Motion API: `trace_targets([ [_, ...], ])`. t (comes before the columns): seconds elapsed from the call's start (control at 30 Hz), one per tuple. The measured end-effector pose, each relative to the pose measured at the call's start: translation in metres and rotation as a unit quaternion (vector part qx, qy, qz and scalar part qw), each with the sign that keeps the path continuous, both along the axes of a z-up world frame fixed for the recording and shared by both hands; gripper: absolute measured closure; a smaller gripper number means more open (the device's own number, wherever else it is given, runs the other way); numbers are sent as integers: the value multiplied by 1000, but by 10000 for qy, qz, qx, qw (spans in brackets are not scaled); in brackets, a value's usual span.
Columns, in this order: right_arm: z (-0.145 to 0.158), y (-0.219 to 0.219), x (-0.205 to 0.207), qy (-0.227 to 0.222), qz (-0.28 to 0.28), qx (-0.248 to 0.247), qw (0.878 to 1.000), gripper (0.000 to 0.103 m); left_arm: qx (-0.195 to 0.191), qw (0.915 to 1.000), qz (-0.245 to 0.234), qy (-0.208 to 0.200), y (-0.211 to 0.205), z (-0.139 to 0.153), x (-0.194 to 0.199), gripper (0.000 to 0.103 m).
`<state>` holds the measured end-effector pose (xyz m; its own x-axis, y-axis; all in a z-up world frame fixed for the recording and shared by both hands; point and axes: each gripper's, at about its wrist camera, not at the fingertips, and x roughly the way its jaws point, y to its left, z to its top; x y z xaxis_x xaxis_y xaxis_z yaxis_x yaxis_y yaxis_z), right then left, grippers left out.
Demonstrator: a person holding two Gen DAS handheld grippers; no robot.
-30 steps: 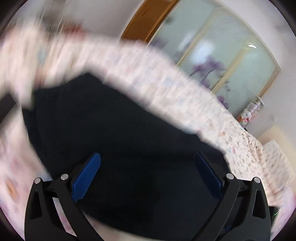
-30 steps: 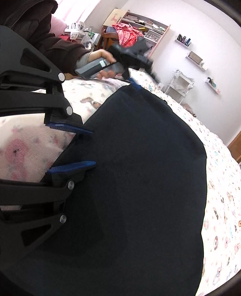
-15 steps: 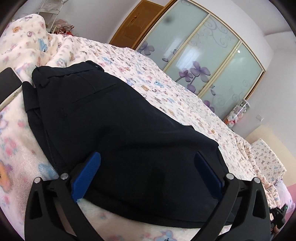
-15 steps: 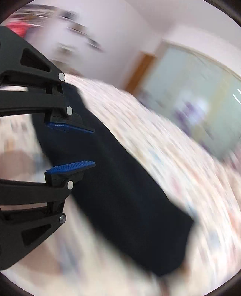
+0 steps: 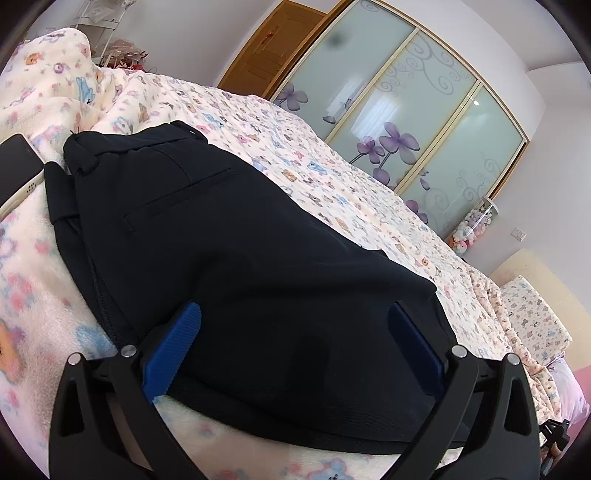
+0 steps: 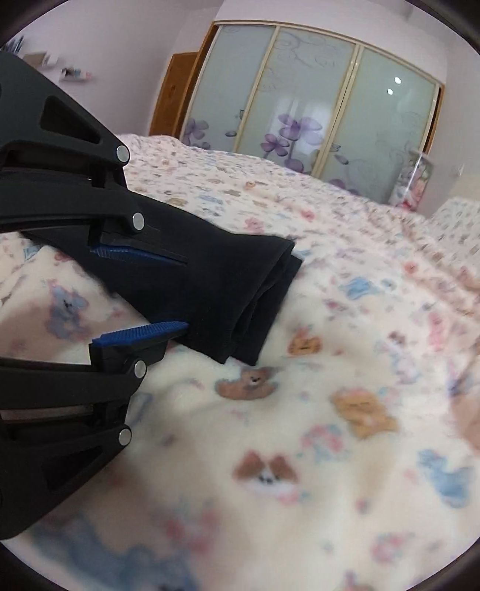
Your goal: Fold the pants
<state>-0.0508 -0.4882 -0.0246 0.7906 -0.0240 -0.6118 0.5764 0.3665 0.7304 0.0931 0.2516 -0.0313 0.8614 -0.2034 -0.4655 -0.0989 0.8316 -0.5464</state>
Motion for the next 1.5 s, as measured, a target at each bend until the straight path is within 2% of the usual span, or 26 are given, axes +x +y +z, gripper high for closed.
trace_targets([
  [0.1,-2,-9,-7,145,-229,-143,9995,71,-2,10000,-2,-3,1,0,0,2],
  [0.17,-8,-14,-6,269,-187,-41,9995,71,-5,10000,-1,-5,0,0,0,2],
  [0.3,-16,-23,4,159,-99,54,9998,71,-4,10000,-1,-4,0,0,0,2],
  [0.5,-26,-32,14,341,-139,208,9991,71,0,10000,0,-3,0,0,0,2],
  [0.63,-28,-33,21,370,-54,64,9993,71,43,10000,10,22,0,-1,1,2],
  [0.73,-17,-22,27,451,175,-619,9969,69,169,9998,34,101,-3,0,3,2],
  [0.77,-10,-13,29,518,341,-1157,9913,69,257,9995,51,157,-5,0,5,2],
  [0.83,-7,0,34,775,533,-1809,9790,69,532,9980,92,316,-11,2,9,2],
  [0.87,-10,0,35,829,533,-1782,9790,68,699,9966,116,413,-16,3,12,2],
  [0.97,-21,-15,32,534,364,-1149,9913,66,1069,9922,166,620,-24,3,17,2],
  [1.1,-18,-18,31,143,514,-1119,9923,64,1209,9900,187,698,-27,3,18,2],
  [1.13,-15,-19,28,-118,532,-1076,9927,66,1202,9901,186,695,-27,3,18,2],
  [1.17,-13,-19,24,-380,546,-1010,9927,76,1191,9903,185,689,-27,3,17,2],
  [1.2,-9,-20,21,-627,559,-925,9922,81,1183,9904,183,686,-27,3,17,2],
  [1.33,10,-9,25,-882,701,-1202,9863,85,1243,9894,193,724,-29,3,18,2],
  [1.5,42,23,37,-1310,1112,-1604,9720,89,1301,9884,204,755,-31,3,19,2],
])
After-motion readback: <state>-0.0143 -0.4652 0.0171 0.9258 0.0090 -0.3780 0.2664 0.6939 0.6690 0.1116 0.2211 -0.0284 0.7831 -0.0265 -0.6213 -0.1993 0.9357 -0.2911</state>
